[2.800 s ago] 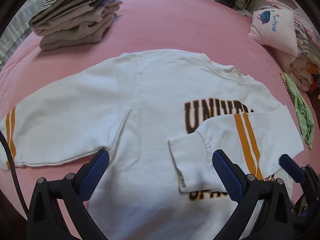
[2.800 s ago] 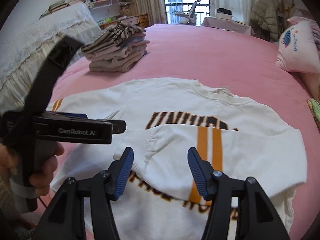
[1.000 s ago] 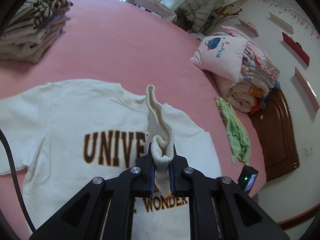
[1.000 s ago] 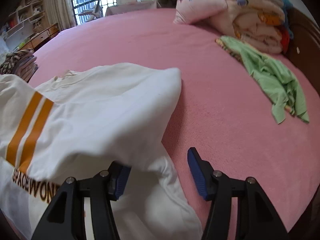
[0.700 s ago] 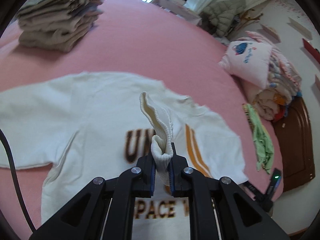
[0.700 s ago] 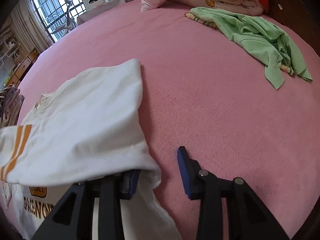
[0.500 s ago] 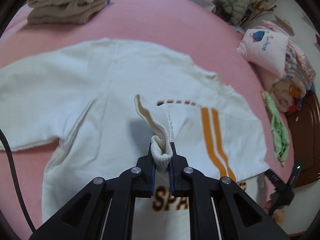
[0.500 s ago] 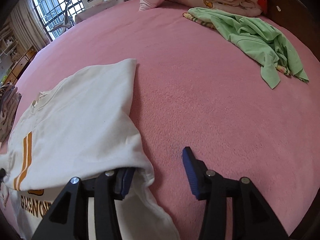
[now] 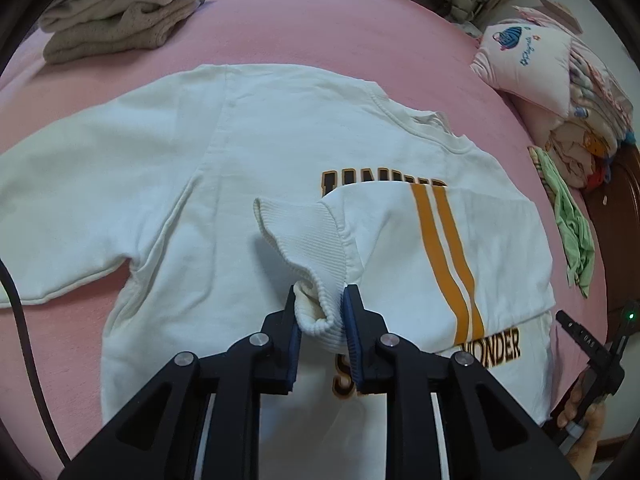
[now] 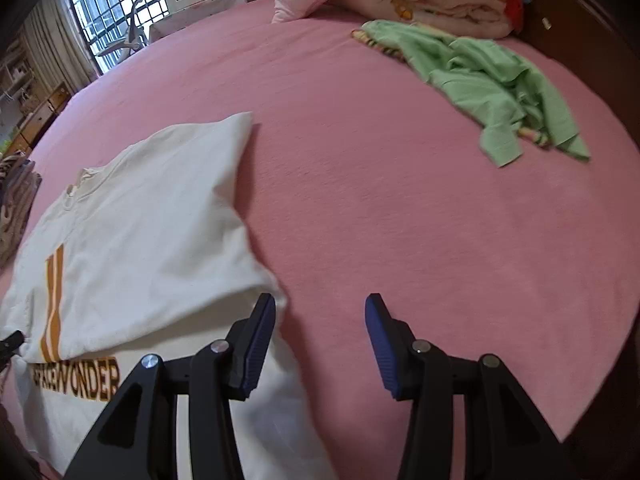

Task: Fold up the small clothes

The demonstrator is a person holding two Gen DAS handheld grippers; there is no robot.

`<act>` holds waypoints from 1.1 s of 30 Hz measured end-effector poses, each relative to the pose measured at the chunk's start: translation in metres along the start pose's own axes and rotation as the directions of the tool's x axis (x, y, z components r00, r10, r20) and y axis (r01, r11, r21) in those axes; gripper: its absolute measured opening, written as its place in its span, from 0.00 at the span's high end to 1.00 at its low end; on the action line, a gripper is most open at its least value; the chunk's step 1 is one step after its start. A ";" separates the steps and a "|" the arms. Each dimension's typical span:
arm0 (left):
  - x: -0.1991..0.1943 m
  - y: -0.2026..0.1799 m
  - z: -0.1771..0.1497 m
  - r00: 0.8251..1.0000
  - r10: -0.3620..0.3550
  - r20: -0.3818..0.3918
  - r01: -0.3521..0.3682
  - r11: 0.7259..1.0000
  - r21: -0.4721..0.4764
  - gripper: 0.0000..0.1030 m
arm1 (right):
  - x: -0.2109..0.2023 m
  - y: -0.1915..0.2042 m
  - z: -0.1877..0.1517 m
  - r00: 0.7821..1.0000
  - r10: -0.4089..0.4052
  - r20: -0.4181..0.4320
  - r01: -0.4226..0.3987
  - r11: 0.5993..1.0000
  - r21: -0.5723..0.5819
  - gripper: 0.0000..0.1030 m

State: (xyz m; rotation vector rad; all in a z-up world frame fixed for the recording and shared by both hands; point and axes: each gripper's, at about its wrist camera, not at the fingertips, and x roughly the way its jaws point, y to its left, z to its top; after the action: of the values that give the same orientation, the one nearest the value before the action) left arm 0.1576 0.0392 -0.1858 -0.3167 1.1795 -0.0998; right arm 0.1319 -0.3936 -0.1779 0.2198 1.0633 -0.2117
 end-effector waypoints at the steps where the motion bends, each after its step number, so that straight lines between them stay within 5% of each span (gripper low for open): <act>1: -0.003 -0.001 -0.001 1.000 -0.001 0.000 0.001 1.000 0.007 0.81 | -0.004 -0.003 0.000 1.000 -0.003 0.006 0.002 1.000 0.008 0.55; 8: -0.014 0.000 -0.002 0.997 0.064 0.029 -0.066 0.997 0.042 0.77 | -0.032 0.009 0.016 0.997 0.035 0.070 -0.033 0.999 -0.026 0.64; 16: -0.039 0.044 0.020 0.988 0.102 0.116 -0.089 0.989 -0.115 0.77 | -0.037 0.059 0.036 0.989 0.101 0.104 -0.088 0.989 -0.116 0.66; 20: -0.050 0.039 0.026 0.986 0.093 0.139 -0.077 0.990 -0.119 0.77 | -0.027 0.074 0.050 0.985 0.151 0.083 -0.138 0.981 -0.137 0.81; 27: -0.019 -0.020 0.020 0.998 -0.030 0.062 0.031 1.000 -0.004 0.76 | 0.010 0.100 0.081 0.972 0.231 0.037 -0.225 0.968 -0.111 0.86; 33: 0.026 -0.032 0.008 0.999 -0.019 -0.038 0.020 0.999 0.027 0.76 | 0.066 0.123 0.105 0.974 0.225 -0.034 -0.228 0.967 -0.113 0.90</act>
State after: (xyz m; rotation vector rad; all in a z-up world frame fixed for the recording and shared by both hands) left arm 0.1777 0.0037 -0.1969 -0.3036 1.2117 -0.1387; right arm 0.2844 -0.3097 -0.1775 0.2371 1.0585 0.0586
